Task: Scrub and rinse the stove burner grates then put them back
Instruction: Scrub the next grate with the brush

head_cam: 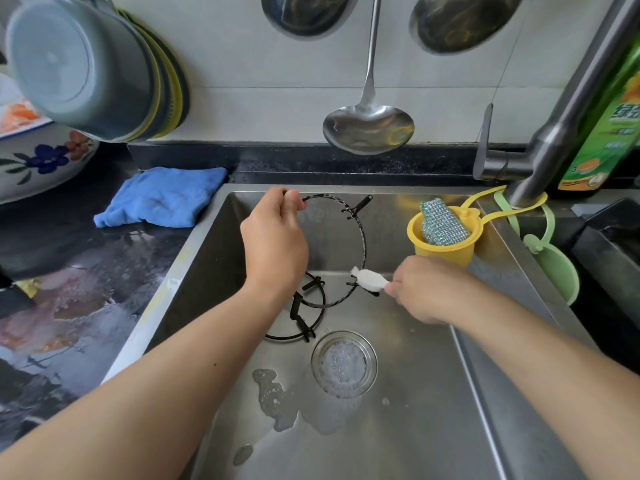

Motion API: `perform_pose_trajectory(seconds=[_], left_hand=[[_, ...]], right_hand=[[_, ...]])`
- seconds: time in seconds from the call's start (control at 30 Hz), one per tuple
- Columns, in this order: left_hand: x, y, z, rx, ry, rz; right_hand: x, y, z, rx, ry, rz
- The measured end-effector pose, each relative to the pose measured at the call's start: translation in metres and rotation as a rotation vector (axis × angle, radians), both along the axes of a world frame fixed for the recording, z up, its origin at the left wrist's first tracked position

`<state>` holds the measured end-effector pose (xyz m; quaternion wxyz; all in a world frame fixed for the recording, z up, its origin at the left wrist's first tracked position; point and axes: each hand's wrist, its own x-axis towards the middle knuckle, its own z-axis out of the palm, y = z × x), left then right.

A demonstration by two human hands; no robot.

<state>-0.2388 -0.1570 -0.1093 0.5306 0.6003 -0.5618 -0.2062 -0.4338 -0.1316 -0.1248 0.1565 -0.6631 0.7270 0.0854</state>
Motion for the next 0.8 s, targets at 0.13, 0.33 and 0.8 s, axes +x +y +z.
perform_pose_trajectory(seconds=[0.13, 0.33, 0.8], left_hand=[[-0.003, 0.002, -0.002, 0.010, 0.013, -0.031], [-0.005, -0.002, -0.006, 0.036, 0.037, -0.022], [0.006, -0.007, -0.005, 0.073, 0.031, 0.044]], right_hand=[[0.007, 0.001, -0.003, -0.055, -0.016, 0.008], [0.012, 0.001, -0.007, -0.032, -0.015, 0.026], [0.008, 0.006, 0.009, -0.023, -0.058, -0.002]])
